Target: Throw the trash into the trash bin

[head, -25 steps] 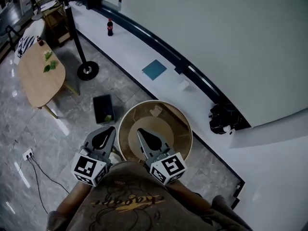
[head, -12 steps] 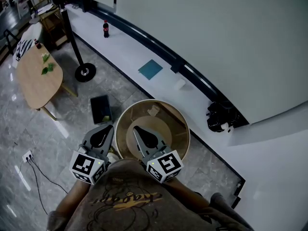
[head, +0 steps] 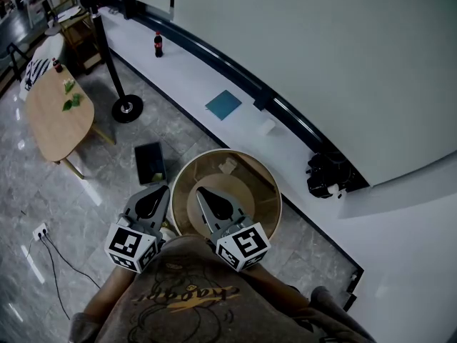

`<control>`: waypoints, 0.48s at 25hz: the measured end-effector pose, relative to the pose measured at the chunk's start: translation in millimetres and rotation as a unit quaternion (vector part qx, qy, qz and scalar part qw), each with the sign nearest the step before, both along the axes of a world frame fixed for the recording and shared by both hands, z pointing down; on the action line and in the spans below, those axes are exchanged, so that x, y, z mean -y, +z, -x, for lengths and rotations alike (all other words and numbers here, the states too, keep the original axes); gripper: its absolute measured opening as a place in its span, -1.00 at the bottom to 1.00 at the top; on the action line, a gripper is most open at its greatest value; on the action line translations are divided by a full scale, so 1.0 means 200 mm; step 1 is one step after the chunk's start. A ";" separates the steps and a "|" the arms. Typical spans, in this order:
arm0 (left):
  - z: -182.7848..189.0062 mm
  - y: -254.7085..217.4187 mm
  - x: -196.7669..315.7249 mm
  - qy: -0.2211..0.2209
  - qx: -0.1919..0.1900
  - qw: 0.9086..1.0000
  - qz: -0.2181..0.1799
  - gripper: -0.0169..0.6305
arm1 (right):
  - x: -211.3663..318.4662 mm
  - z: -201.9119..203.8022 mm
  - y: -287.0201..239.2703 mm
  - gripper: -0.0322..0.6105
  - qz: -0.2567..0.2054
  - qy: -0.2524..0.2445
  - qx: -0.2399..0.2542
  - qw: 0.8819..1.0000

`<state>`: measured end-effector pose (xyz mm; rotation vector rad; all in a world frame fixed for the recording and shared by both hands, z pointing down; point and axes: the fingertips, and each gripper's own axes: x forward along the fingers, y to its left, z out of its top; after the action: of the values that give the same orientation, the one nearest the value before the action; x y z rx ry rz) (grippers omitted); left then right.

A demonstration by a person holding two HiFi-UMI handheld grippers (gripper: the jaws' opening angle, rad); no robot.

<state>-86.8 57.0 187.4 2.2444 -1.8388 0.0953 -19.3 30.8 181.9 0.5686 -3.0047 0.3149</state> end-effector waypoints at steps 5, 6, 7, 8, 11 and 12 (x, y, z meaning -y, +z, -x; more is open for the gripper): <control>0.01 0.02 0.01 -0.007 -0.001 1.000 0.004 -0.89 | 0.01 0.00 0.01 -0.84 -0.001 -0.001 -0.001 1.000; 0.00 0.02 0.01 -0.008 -0.001 1.000 0.005 -0.90 | 0.01 0.00 0.01 -0.84 -0.001 -0.001 -0.001 1.000; 0.00 0.02 0.01 -0.008 -0.001 1.000 0.005 -0.90 | 0.01 0.00 0.01 -0.84 -0.001 -0.002 -0.001 1.000; 0.00 0.02 0.01 -0.008 -0.001 1.000 0.006 -0.90 | 0.01 0.00 0.01 -0.84 -0.001 -0.002 -0.001 1.000; 0.01 0.02 0.01 -0.009 -0.002 1.000 0.006 -0.90 | 0.01 0.01 0.01 -0.84 -0.001 -0.003 0.000 1.000; 0.01 0.02 0.01 -0.010 -0.003 1.000 0.006 -0.90 | 0.01 0.01 0.01 -0.84 -0.001 -0.003 -0.001 1.000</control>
<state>-88.8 56.0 191.4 2.2156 -1.8520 0.0949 -21.1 28.9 184.3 0.5604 -3.0052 0.3113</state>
